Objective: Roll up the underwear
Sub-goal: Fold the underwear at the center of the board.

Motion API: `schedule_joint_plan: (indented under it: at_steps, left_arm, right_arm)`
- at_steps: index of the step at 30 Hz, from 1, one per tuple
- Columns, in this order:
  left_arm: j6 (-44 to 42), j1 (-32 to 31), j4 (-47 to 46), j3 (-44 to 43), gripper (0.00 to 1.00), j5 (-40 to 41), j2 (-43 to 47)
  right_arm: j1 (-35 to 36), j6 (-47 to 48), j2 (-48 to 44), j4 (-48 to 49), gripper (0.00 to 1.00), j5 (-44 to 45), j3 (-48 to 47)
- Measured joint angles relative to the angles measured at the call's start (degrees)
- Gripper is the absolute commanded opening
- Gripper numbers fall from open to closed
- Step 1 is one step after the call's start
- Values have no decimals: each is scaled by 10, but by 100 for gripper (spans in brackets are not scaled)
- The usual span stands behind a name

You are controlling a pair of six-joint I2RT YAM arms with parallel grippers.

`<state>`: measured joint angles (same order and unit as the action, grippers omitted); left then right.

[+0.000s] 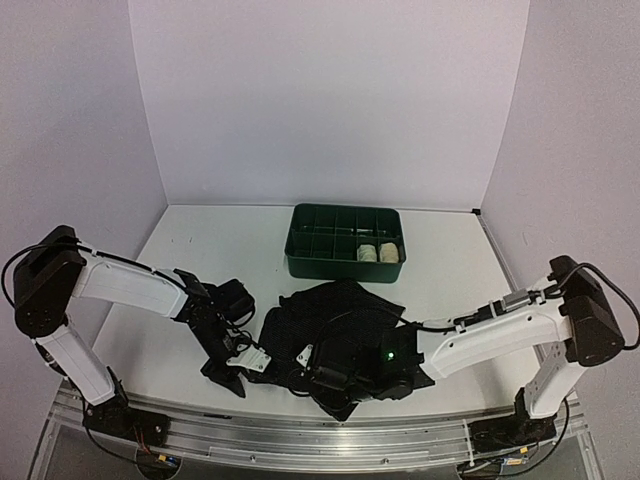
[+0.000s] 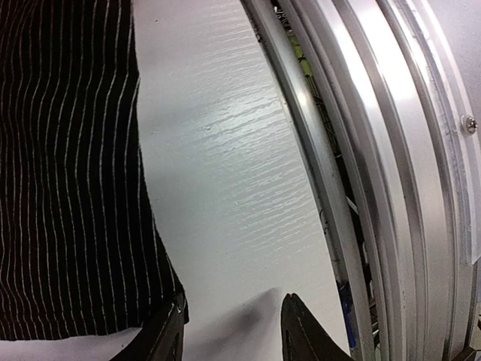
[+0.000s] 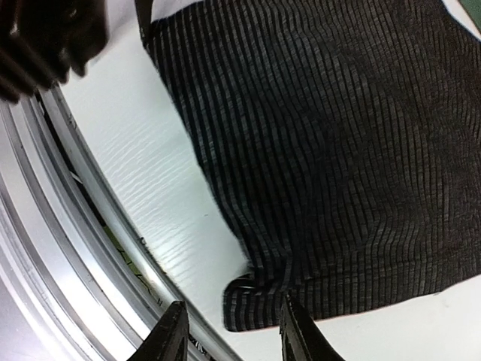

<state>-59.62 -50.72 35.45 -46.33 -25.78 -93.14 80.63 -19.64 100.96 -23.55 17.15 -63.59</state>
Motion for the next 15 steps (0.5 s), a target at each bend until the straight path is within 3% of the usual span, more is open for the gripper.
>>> schedule_joint_plan:
  at_steps: [6,15]
  left_arm:
    - [22,-2,-28,-1,35,5,-8]
    - [60,-3,-67,-16,1,14,-30]
  right_arm:
    - [8,-26,23,3,45,13,1]
    - [10,-64,29,-2,44,30,24]
